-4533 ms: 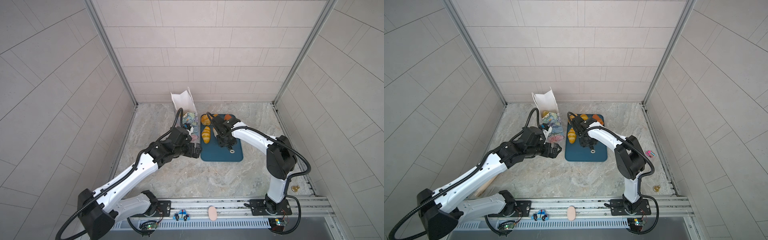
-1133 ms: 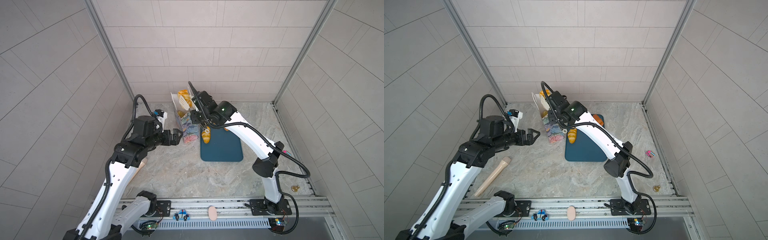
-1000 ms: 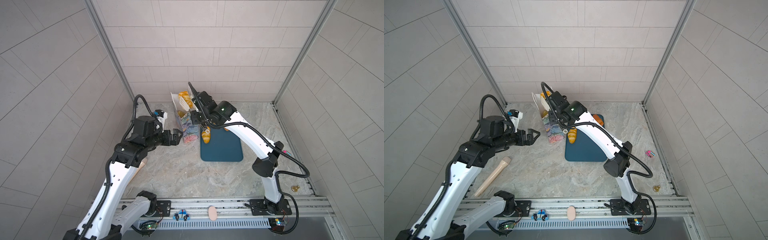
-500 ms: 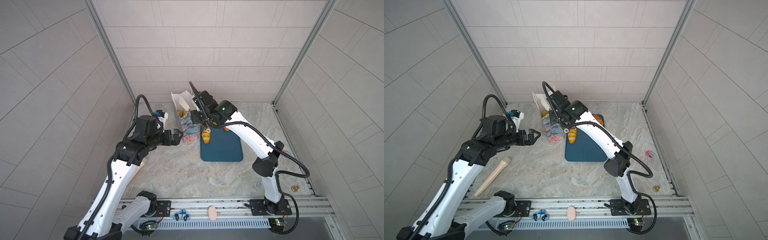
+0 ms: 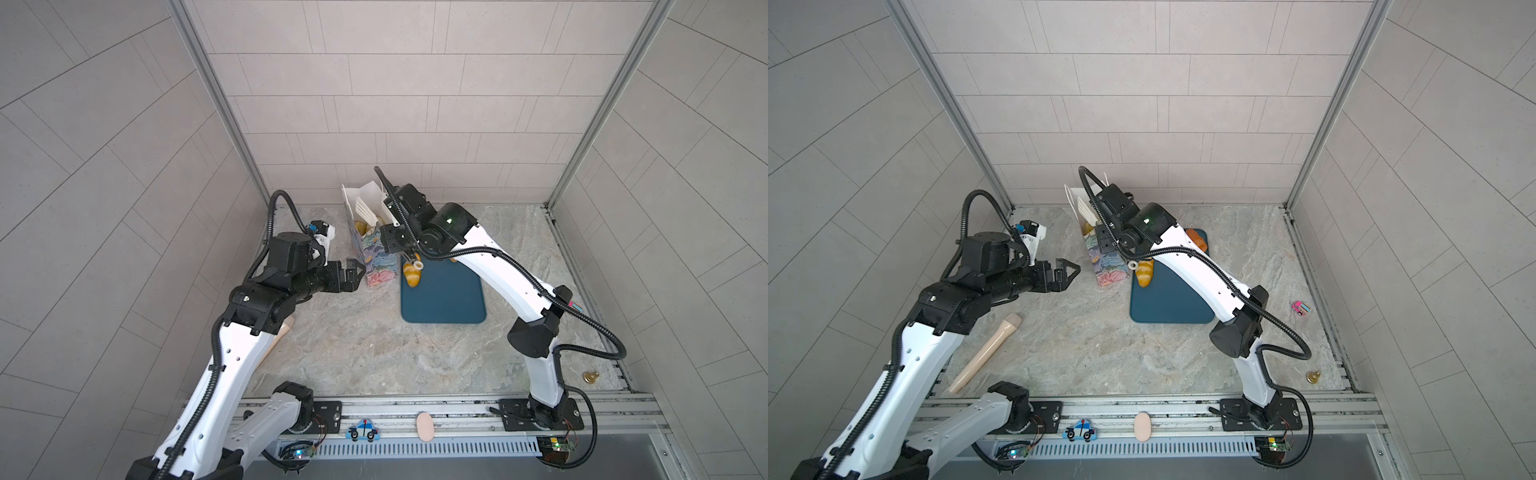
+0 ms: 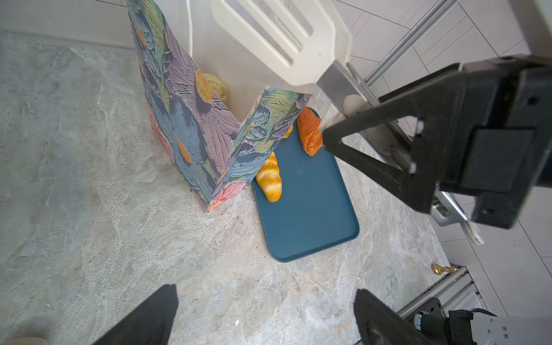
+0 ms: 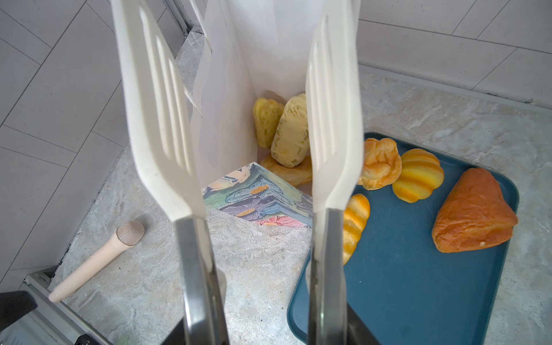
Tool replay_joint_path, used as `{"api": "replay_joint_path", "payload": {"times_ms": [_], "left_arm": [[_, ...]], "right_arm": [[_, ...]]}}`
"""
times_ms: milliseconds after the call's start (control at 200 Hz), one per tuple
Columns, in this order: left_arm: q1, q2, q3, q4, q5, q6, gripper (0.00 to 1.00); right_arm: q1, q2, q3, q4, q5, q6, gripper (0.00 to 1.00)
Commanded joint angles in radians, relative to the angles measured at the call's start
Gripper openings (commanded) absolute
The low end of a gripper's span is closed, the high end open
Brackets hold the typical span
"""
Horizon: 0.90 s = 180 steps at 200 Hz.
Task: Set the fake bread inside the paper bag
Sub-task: 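Lower the twisted pastry into the bag and open the tongs, then move the open tongs back over the tray with the right gripper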
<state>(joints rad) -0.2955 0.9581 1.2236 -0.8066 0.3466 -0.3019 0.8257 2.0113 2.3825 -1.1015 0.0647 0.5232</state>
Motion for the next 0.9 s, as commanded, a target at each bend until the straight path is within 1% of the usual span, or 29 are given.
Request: {"api": "replay_joint_path", "payload": {"times_ms": [0, 245, 370, 505, 631, 756, 896], "left_arm": [[-0.014, -0.020, 0.001, -0.006, -0.017, -0.008, 1.00], [-0.046, -0.032, -0.002, -0.006, -0.041, -0.016, 1.00], [-0.071, -0.035, -0.009, -0.005, -0.053, -0.022, 1.00], [-0.110, -0.035, -0.016, 0.003, -0.076, -0.032, 1.00], [-0.157, -0.030, -0.028, 0.021, -0.096, -0.045, 1.00], [-0.214, -0.023, -0.037, 0.032, -0.136, -0.052, 1.00], [-0.264, -0.011, -0.053, 0.053, -0.160, -0.063, 1.00]], "right_arm": [[0.010, -0.088, 0.023, -0.010, 0.047, -0.009, 0.58], [0.018, -0.152, -0.040, -0.012, 0.082, 0.003, 0.58], [0.021, -0.207, -0.119, -0.004, 0.111, 0.015, 0.58], [0.020, -0.287, -0.248, 0.024, 0.148, 0.031, 0.58], [0.020, -0.373, -0.406, 0.063, 0.196, 0.042, 0.58], [0.020, -0.461, -0.569, 0.103, 0.233, 0.087, 0.58], [0.017, -0.521, -0.697, 0.111, 0.259, 0.129, 0.59]]}}
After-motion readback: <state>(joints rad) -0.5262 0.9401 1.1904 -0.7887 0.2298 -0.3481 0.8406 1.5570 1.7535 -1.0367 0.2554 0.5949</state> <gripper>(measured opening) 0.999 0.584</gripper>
